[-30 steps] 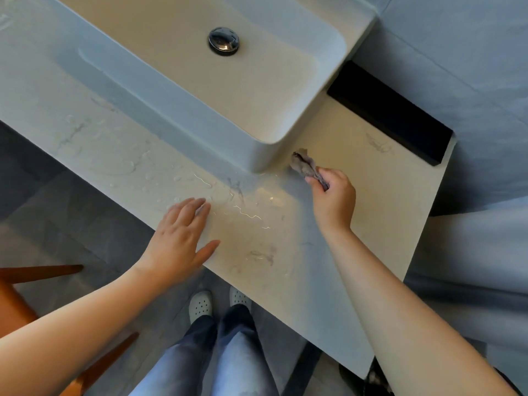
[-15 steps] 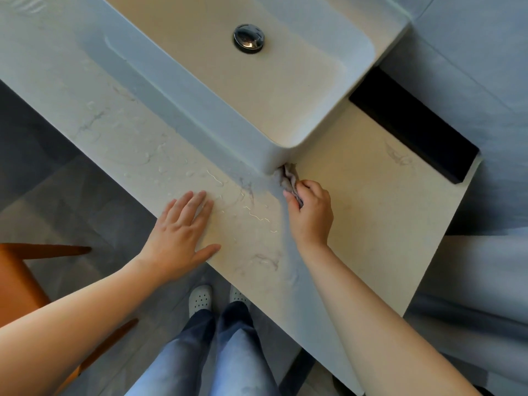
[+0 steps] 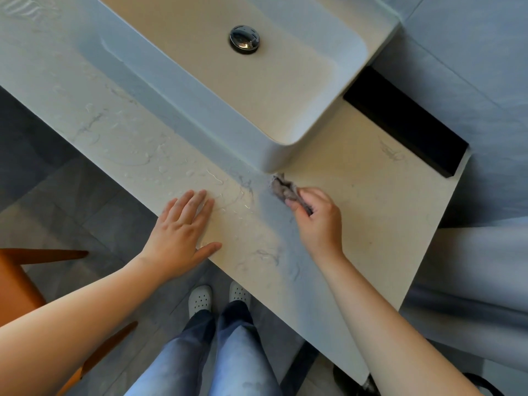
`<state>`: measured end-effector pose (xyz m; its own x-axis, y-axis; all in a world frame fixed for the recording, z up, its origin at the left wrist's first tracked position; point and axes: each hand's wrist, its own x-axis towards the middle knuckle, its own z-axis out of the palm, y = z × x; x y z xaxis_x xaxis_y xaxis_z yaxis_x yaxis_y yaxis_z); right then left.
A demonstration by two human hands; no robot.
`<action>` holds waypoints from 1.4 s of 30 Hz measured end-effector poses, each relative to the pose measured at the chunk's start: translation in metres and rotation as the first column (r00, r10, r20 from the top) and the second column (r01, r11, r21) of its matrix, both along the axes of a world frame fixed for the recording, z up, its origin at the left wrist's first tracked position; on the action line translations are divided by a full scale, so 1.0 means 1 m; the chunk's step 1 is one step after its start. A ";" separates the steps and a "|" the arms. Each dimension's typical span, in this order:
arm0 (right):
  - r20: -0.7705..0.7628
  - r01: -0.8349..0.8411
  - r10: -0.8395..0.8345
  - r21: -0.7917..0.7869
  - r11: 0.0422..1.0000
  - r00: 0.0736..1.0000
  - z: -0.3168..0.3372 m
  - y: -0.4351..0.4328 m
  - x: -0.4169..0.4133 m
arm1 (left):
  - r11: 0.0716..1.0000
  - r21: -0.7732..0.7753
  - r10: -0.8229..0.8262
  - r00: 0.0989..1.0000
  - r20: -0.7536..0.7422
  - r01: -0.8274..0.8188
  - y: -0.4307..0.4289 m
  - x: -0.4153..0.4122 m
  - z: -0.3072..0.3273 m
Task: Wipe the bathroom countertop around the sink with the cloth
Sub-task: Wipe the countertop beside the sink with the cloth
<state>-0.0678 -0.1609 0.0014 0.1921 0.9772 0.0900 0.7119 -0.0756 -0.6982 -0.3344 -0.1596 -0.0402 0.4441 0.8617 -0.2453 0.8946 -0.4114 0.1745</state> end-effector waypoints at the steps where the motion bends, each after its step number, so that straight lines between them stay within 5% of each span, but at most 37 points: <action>1: 0.053 0.006 -0.006 -0.003 1.000 0.999 0.000 0.008 0.003 | 1.000 0.003 -0.001 1.000 0.001 0.001 0.000 0.000 0.000; 7: 0.207 -0.135 0.135 -0.013 0.991 0.969 -0.022 0.047 0.002 | 1.000 0.009 -0.008 1.000 0.003 0.008 0.001 -0.001 -0.002; 12: 0.150 -0.024 0.022 0.011 1.000 0.988 -0.035 0.038 -0.015 | 1.000 0.011 -0.012 1.000 0.007 0.011 0.001 -0.002 -0.004; 18: 0.136 -0.099 0.098 -0.001 0.995 0.986 -0.034 -0.001 -0.041 | 1.000 0.005 -0.014 1.000 0.014 0.014 0.001 -0.002 -0.003; 22: -0.088 -0.099 0.084 -0.182 0.978 0.993 -0.015 -0.013 -0.045 | 1.000 0.014 -0.014 1.000 0.008 0.014 0.001 -0.001 -0.001; 26: -0.274 -0.061 0.006 -0.190 0.980 0.962 0.006 -0.004 -0.016 | 1.000 0.013 -0.017 1.000 -0.001 0.017 0.001 -0.001 0.001; 31: -0.322 -0.069 -0.038 -0.313 0.947 0.946 0.002 0.033 0.032 | 1.000 0.020 -0.021 1.000 -0.015 0.021 0.001 0.000 0.000; 34: -0.068 0.083 -0.107 -0.292 0.953 0.992 -0.010 0.046 0.045 | 1.000 0.022 -0.016 1.000 -0.008 0.017 0.001 0.000 -0.001; 37: 0.228 0.219 -0.210 -0.016 0.976 0.951 -0.009 0.038 0.040 | 1.000 0.014 -0.020 1.000 -0.006 0.020 0.001 0.000 -0.001; 42: 0.327 -0.034 0.017 0.046 0.998 0.945 -0.033 0.010 0.025 | 1.000 0.005 -0.015 1.000 0.000 0.015 0.002 -0.001 -0.001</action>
